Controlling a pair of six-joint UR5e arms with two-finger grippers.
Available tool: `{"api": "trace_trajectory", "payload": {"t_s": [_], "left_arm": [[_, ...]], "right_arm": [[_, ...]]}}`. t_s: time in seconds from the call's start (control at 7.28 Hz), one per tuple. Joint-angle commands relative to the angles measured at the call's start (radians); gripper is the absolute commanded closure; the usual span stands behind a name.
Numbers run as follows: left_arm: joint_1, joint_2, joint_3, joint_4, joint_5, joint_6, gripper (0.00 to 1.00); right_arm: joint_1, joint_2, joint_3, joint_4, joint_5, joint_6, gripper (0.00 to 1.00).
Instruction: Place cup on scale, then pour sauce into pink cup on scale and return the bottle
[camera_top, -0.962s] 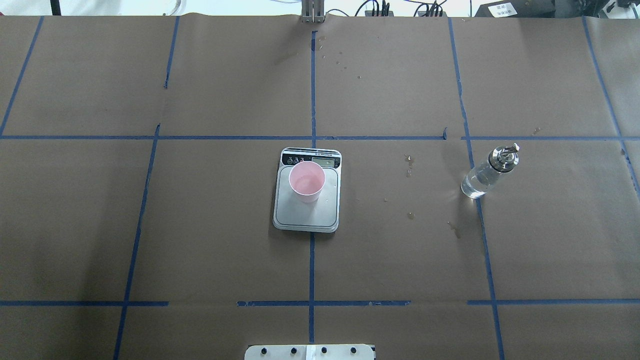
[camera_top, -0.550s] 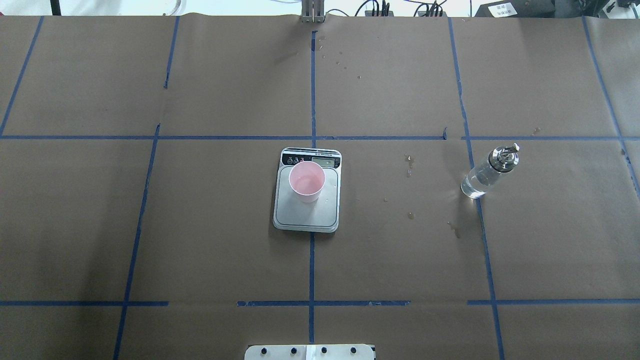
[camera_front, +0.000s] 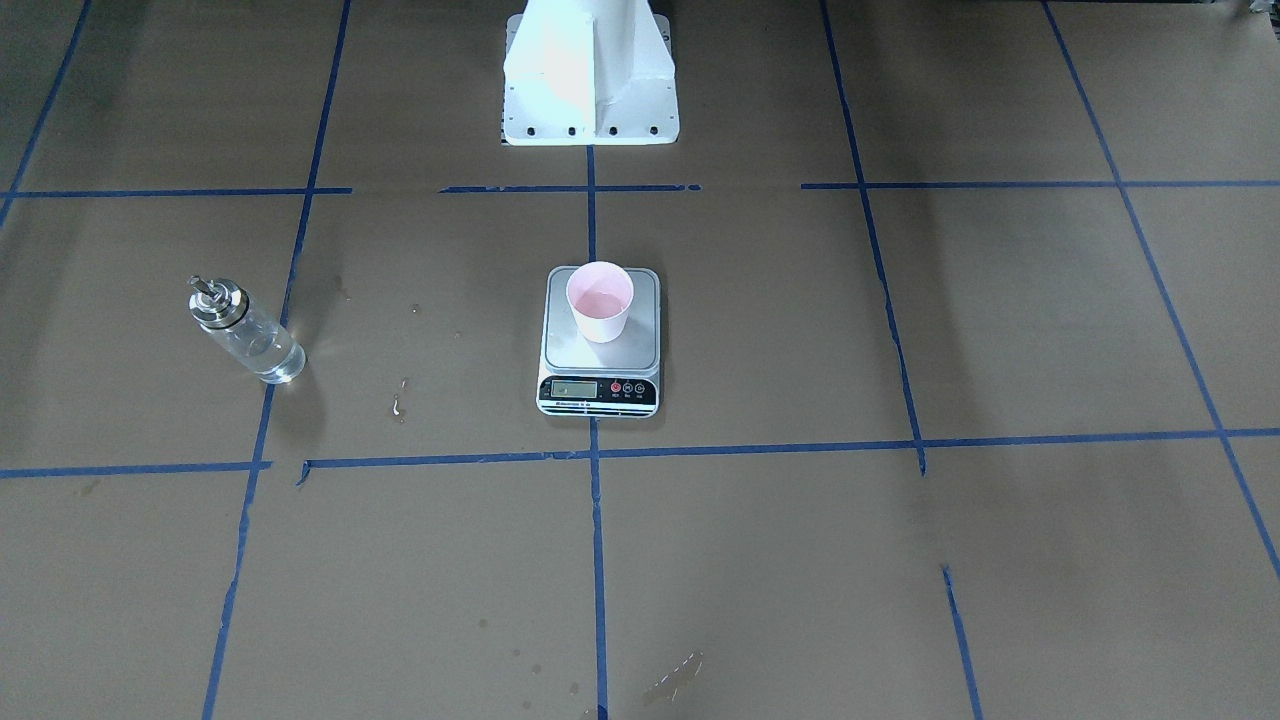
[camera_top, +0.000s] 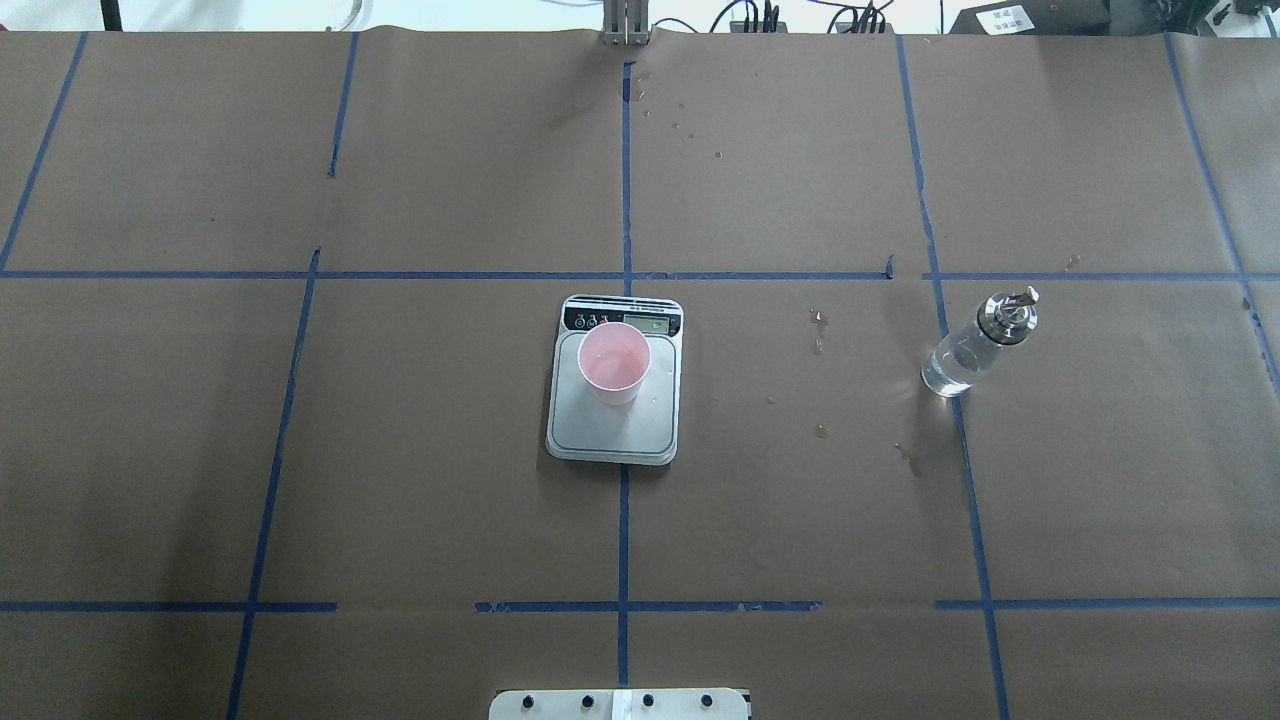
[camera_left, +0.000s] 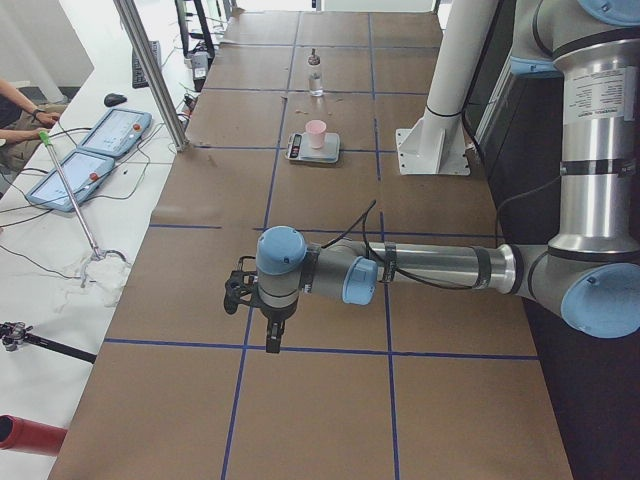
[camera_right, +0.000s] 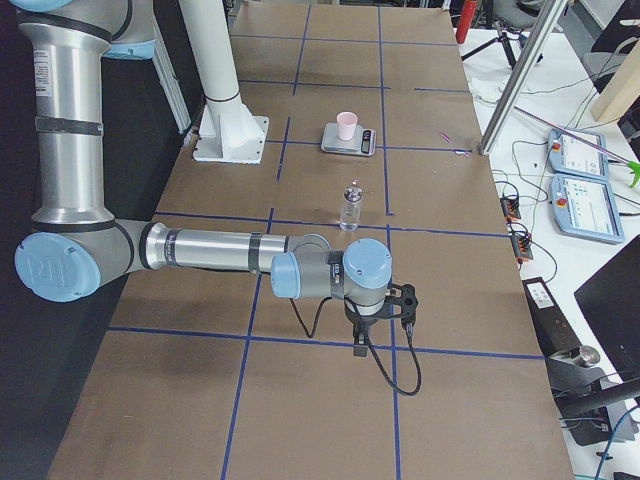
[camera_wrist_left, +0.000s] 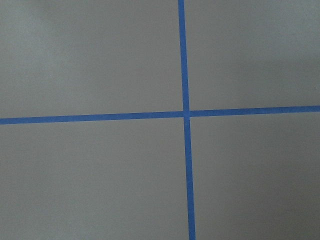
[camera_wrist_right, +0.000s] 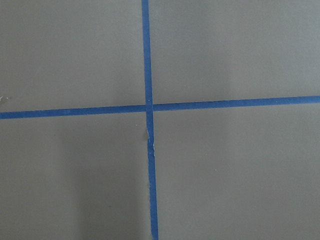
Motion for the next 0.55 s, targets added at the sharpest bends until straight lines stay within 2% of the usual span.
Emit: {"api": "trace_trajectory", "payload": {"t_s": [0.0,0.41], "left_arm": [[0.000,0.002,0.002,-0.001,0.000,0.002,0.00],[0.000,0.002,0.002,-0.005,0.000,0.002,0.00]], "right_arm": [[0.000,-0.003,-0.003,0.002,-0.002,-0.002,0.00],[0.000,-0.003,0.004,0.000,-0.001,-0.037,0.00]]}}
